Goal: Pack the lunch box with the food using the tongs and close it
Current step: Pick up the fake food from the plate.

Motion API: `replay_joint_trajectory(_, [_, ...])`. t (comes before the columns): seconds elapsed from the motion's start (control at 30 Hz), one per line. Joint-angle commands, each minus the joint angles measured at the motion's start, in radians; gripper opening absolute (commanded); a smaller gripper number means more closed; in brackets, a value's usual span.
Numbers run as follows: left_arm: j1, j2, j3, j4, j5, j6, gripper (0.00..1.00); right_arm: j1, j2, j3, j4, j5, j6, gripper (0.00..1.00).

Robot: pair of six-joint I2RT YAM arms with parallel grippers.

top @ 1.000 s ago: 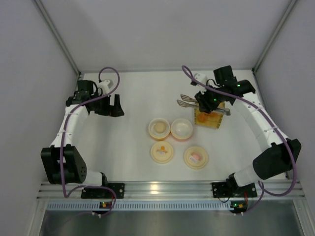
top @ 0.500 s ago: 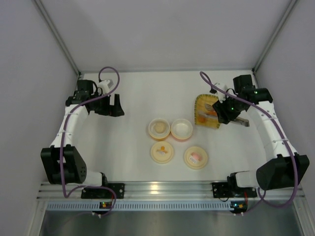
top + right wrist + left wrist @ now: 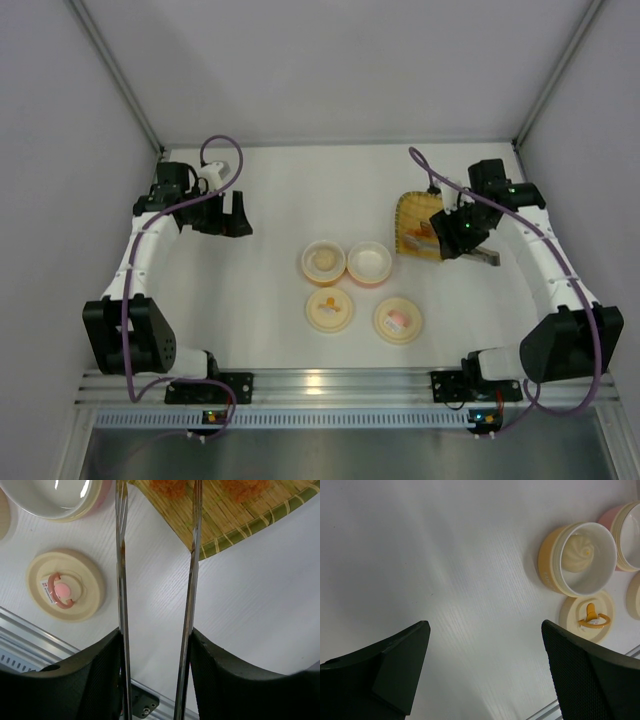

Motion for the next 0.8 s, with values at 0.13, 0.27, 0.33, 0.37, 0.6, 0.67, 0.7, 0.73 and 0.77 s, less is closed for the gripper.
replay_joint_trajectory(0.13, [0.006,-0.01,0.026,0.01,0.016,0.0,0.98,-0.006,0.04,0.011,0.063,-0.002,0.063,0.52])
replay_joint_trajectory(0.27, [0.006,-0.008,0.023,0.013,0.016,-0.001,0.98,-0.006,0.06,0.011,0.081,-0.005,0.069,0.52])
replay_joint_trajectory(0.33, [0.004,-0.008,0.022,0.014,0.014,-0.001,0.98,-0.004,0.069,0.012,0.09,-0.005,0.072,0.52])
replay_joint_trajectory(0.37, [0.004,-0.008,0.02,0.014,0.014,-0.001,0.98,-0.004,0.073,0.012,0.093,-0.007,0.074,0.52])
replay_joint_trajectory(0.6, [0.004,-0.004,0.02,0.014,0.009,0.005,0.98,0.014,0.111,0.014,0.126,-0.002,0.081,0.52])
replay_joint_trajectory(0.67, [0.004,-0.004,0.02,0.014,0.008,0.006,0.98,0.017,0.122,0.017,0.132,-0.002,0.084,0.52])
replay_joint_trajectory(0.7, [0.004,-0.004,0.019,0.014,0.008,0.006,0.98,0.019,0.125,0.017,0.135,-0.002,0.086,0.52])
replay_joint_trajectory(0.73, [0.004,-0.004,0.017,0.014,0.006,0.006,0.98,0.019,0.128,0.019,0.136,-0.002,0.088,0.51])
replay_joint_trajectory(0.77, [0.004,-0.005,0.017,0.014,0.006,0.008,0.98,0.023,0.134,0.02,0.138,-0.001,0.089,0.51])
